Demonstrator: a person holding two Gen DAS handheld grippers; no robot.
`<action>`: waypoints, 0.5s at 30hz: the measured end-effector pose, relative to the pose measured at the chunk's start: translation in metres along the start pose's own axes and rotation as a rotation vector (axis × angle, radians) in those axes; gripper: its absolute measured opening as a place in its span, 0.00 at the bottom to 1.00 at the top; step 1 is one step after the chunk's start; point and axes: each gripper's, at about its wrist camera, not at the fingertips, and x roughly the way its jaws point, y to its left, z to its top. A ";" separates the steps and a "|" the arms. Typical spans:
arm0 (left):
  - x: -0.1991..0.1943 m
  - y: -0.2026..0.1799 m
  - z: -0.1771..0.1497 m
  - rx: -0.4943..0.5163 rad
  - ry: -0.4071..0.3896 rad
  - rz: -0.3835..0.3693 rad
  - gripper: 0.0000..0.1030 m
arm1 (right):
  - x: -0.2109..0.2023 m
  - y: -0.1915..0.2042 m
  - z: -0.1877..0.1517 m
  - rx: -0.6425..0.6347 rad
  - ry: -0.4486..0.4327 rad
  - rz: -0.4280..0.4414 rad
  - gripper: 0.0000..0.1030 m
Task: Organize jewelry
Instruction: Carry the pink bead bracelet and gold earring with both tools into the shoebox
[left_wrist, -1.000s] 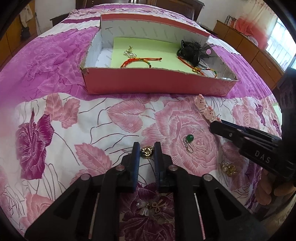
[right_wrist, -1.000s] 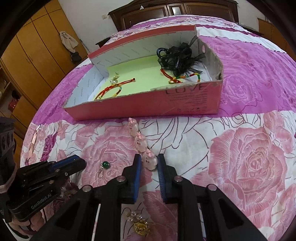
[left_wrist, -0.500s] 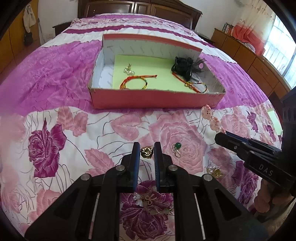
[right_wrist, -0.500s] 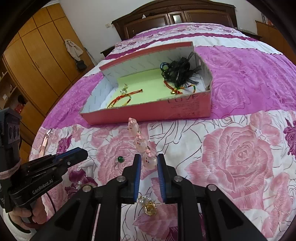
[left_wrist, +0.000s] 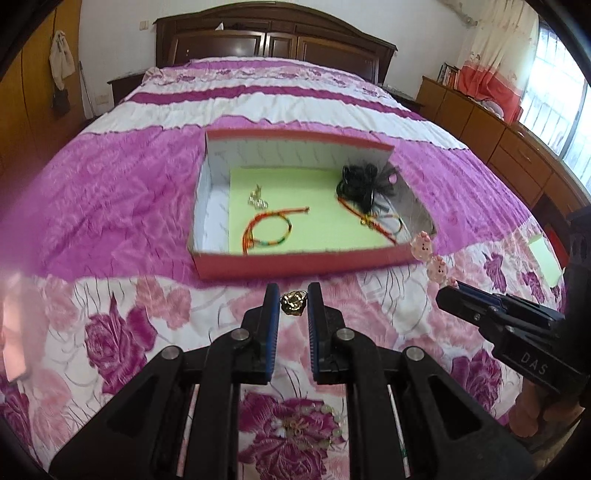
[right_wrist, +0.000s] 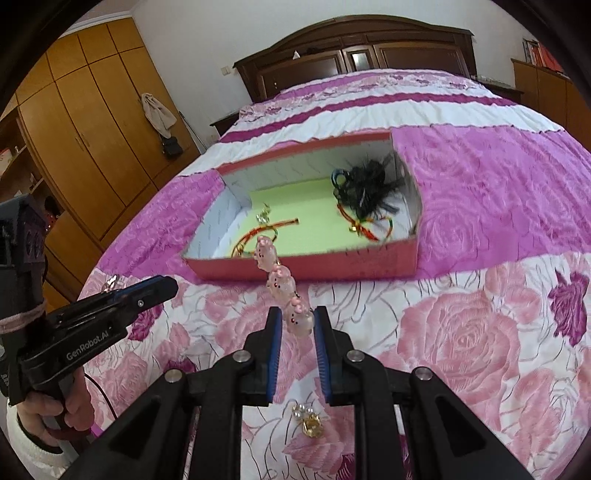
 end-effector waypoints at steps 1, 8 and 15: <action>0.001 0.000 0.003 0.002 -0.005 0.003 0.06 | 0.000 0.001 0.004 -0.004 -0.006 -0.001 0.19; 0.009 0.004 0.025 0.012 -0.031 0.017 0.06 | 0.005 0.001 0.029 -0.022 -0.022 -0.005 0.19; 0.030 0.009 0.045 0.021 -0.035 0.033 0.06 | 0.025 0.002 0.055 -0.047 -0.021 -0.018 0.19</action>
